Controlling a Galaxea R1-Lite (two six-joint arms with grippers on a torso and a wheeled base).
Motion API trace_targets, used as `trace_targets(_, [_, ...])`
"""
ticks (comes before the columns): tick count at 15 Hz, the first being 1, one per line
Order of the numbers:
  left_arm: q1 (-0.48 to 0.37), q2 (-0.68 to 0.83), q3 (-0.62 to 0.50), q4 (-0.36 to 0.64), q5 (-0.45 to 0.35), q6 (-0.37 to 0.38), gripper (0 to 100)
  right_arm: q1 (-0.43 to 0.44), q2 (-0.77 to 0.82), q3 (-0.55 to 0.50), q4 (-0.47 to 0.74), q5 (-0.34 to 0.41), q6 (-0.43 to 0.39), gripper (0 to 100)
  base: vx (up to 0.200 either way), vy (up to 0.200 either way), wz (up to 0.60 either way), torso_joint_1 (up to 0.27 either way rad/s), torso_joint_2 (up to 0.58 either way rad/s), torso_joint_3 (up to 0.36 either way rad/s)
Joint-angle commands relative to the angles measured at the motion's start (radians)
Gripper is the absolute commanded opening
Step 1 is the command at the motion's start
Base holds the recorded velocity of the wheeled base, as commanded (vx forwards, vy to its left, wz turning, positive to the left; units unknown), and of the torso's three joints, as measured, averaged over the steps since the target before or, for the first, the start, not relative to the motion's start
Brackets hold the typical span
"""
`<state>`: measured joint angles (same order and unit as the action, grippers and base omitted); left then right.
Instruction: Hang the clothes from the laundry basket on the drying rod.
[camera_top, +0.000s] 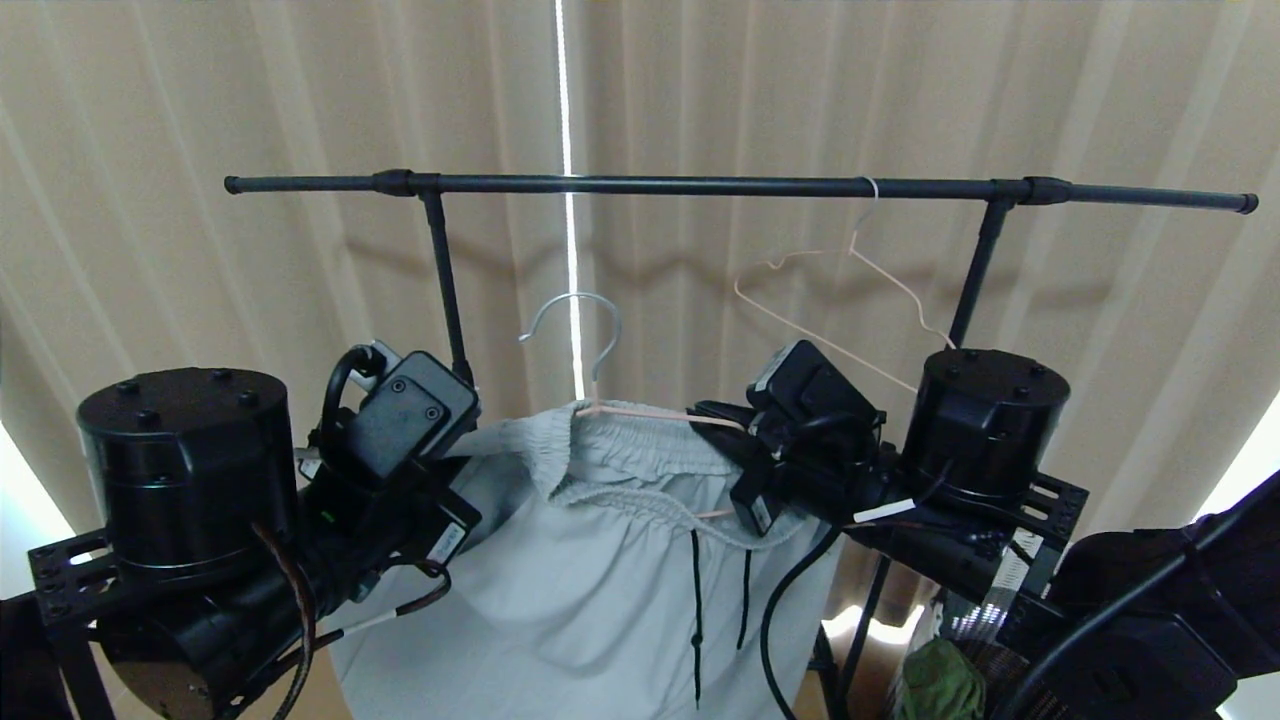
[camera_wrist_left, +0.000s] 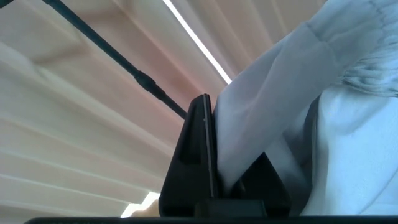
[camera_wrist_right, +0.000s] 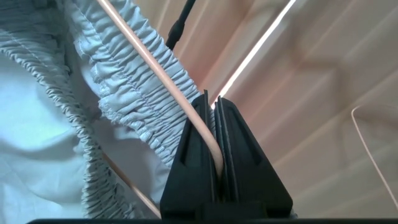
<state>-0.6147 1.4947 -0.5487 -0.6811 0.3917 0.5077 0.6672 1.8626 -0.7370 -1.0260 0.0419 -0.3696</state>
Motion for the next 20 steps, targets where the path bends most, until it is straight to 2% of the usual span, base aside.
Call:
trace_targets(1, [0.000,-0.007,0.001,0.000,0.001,-0.009,0,0.000,-0.006,0.010,-0.020,0.000,-0.002,0,0.000,0.000,0.00,0.000,0.00,0.000])
trace_targets(2, [-0.002,-0.011,0.006,0.002,0.001,-0.011,100,0.000,-0.008,0.018,-0.028,0.000,-0.002,0,0.000,0.000,0.00,0.000,0.00,0.000])
trace_targets(5, [0.000,-0.036,0.018,0.002,-0.007,-0.011,100,-0.003,-0.026,0.030,-0.026,-0.004,-0.002,0,0.000,0.000,0.00,0.000,0.00,0.000])
trace_targets(14, [0.009,-0.142,0.096,0.002,-0.011,-0.014,100,-0.084,-0.042,0.034,-0.026,-0.028,-0.002,0,0.000,0.000,0.00,0.000,0.00,0.000])
trace_targets(16, [0.030,-0.179,0.135,0.002,-0.013,-0.029,100,-0.112,-0.077,0.070,-0.026,-0.030,0.000,0,0.000,0.000,0.00,0.000,0.00,0.000])
trace_targets(19, [0.105,-0.188,0.191,0.003,-0.066,-0.041,100,-0.141,-0.128,0.093,-0.028,-0.027,0.003,0,0.000,0.000,0.00,0.000,0.00,0.000])
trace_targets(20, [0.136,-0.183,0.220,0.003,-0.120,-0.043,100,-0.149,-0.152,0.091,-0.026,-0.022,0.004,0,0.000,0.000,0.00,0.000,0.00,0.000])
